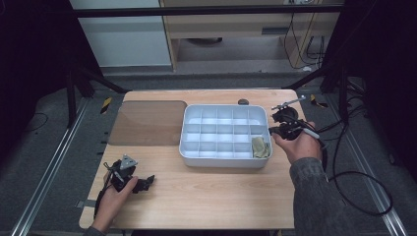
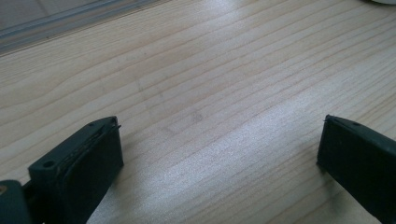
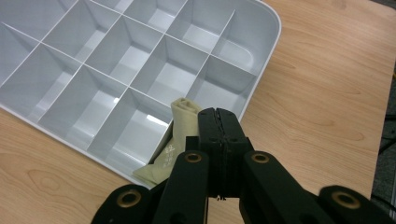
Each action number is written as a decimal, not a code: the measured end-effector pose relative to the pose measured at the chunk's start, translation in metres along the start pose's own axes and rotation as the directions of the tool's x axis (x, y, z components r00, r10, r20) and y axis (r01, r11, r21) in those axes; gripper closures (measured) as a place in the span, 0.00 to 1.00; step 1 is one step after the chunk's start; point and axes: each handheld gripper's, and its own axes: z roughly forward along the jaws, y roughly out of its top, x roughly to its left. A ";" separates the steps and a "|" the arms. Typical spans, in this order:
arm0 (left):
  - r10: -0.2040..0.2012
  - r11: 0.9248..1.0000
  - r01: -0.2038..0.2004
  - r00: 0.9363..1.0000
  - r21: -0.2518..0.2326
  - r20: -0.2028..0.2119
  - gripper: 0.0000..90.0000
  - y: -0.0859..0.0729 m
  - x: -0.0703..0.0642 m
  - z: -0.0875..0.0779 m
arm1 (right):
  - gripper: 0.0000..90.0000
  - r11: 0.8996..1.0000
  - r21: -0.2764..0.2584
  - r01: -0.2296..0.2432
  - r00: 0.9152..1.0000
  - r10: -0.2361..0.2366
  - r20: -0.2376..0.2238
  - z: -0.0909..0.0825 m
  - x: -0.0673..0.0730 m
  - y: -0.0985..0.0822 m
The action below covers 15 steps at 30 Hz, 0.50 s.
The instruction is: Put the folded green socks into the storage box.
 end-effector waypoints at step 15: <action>0.001 1.000 -0.001 1.000 0.002 0.000 0.00 0.000 0.000 0.000 | 1.00 0.996 0.074 0.041 0.999 -0.039 -0.018 0.031 0.018 0.014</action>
